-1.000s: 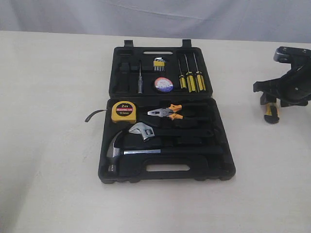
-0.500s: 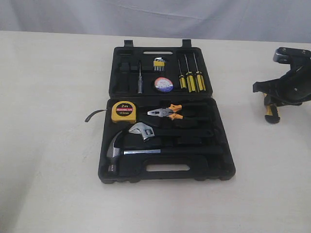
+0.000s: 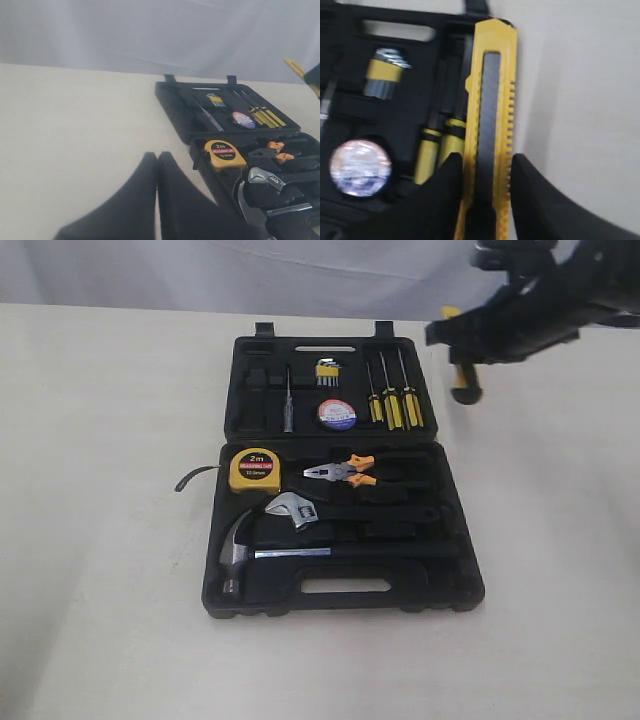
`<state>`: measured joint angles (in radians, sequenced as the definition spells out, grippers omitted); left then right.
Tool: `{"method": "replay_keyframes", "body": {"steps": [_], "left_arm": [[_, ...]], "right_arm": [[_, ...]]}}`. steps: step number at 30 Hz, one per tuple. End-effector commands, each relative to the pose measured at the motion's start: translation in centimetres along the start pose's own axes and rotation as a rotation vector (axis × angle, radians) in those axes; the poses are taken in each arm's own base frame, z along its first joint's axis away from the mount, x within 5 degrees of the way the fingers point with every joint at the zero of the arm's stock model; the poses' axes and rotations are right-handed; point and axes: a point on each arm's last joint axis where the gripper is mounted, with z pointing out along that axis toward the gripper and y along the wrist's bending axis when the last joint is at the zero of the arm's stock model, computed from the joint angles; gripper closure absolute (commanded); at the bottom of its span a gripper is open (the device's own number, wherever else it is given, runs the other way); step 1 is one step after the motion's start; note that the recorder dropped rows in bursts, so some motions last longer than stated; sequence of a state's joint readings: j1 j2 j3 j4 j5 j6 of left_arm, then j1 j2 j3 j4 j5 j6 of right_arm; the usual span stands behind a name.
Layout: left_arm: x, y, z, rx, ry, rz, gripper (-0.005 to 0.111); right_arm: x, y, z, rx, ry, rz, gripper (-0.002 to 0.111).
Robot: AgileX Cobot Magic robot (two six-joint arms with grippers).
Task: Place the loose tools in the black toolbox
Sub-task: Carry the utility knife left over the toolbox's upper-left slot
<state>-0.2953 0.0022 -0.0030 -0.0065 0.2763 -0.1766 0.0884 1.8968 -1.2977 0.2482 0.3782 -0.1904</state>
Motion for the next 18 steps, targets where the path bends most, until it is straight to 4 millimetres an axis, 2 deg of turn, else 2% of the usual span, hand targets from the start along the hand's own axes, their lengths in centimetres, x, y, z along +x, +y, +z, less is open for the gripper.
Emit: {"method": "replay_keyframes", "body": {"steps": [1,4,7,10,13,18], "left_arm": [[0.1,0.0,0.0,0.004,-0.002,0.007,0.107],[0.1,0.0,0.0,0.004,-0.002,0.007,0.107],[0.1,0.0,0.0,0.004,-0.002,0.007,0.107],[0.1,0.0,0.0,0.004,-0.002,0.007,0.107],[0.1,0.0,0.0,0.004,-0.002,0.007,0.107],[0.1,0.0,0.0,0.004,-0.002,0.007,0.107]], "right_arm": [[-2.1,8.1,-0.1,-0.131,-0.087,-0.059,0.108],[-2.5,12.5,0.8,-0.199,-0.111,-0.069,0.108],[-2.2,15.7,2.5,-0.245,-0.1,-0.072,0.108],[-1.6,18.2,4.6,-0.263,-0.083,-0.092,0.108],[-1.1,19.3,6.8,-0.241,-0.075,-0.068,0.109],[-0.5,19.5,9.7,-0.176,-0.073,-0.049,0.109]]}}
